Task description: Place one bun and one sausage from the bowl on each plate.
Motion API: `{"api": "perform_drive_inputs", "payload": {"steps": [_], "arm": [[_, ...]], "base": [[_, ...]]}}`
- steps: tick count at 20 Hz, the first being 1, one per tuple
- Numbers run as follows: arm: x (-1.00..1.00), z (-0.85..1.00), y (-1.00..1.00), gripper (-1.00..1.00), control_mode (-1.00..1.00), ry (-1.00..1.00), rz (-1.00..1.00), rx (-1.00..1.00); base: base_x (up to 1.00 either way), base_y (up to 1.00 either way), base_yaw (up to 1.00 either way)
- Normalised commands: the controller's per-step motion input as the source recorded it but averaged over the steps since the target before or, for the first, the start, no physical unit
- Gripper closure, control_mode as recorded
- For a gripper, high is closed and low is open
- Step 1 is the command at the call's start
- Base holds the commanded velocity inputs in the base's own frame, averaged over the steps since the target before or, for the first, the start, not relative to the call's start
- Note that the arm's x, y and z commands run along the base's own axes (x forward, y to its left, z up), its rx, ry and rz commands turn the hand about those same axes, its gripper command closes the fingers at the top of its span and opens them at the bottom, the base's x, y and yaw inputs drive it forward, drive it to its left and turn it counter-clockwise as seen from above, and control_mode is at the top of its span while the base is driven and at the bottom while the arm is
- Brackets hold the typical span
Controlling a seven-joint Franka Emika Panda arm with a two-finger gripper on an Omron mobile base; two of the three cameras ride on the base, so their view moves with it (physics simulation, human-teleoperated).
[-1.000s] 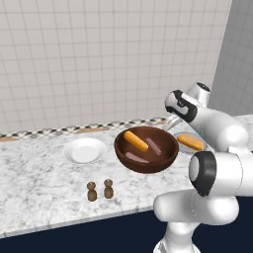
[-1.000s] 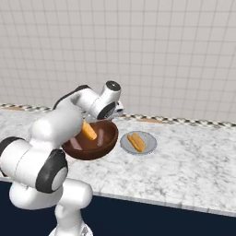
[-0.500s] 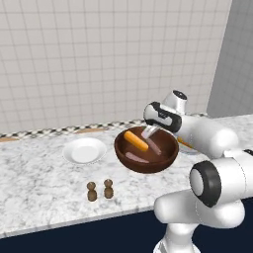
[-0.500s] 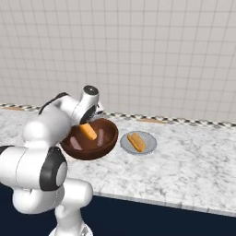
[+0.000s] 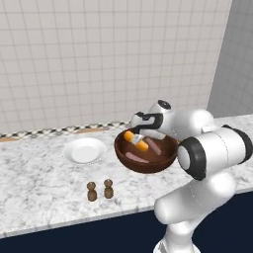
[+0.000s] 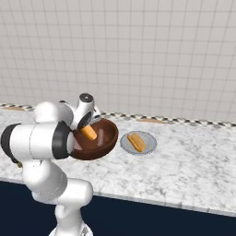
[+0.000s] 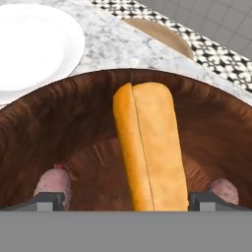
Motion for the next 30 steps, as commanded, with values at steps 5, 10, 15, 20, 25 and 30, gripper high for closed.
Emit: {"api": "perform_drive_inputs", "payload": {"steps": [5,10,15,20,25,30], "arm": [[0.52,-0.30,0.12,-1.00,-1.00,0.00,0.00,-0.02],[0.20,-0.21,0.00,-1.00,-1.00,0.00,0.00,-0.02],[0.03,-0.31,0.02,1.00,-1.00,0.00,0.00,-0.03],[0.00,-0.06,0.11,1.00,-1.00,0.00,0.00,-0.01],[-0.41,0.33,0.25,1.00,-1.00,-0.08,0.00,0.00],[-0.23,0.97,0.74,1.00,-1.00,-0.05,0.02,0.00]], "base": [[0.00,0.00,0.00],[0.00,0.00,0.00],[0.00,0.00,0.00],[0.00,0.00,0.00],[0.00,0.00,0.00],[0.00,0.00,0.00]]}}
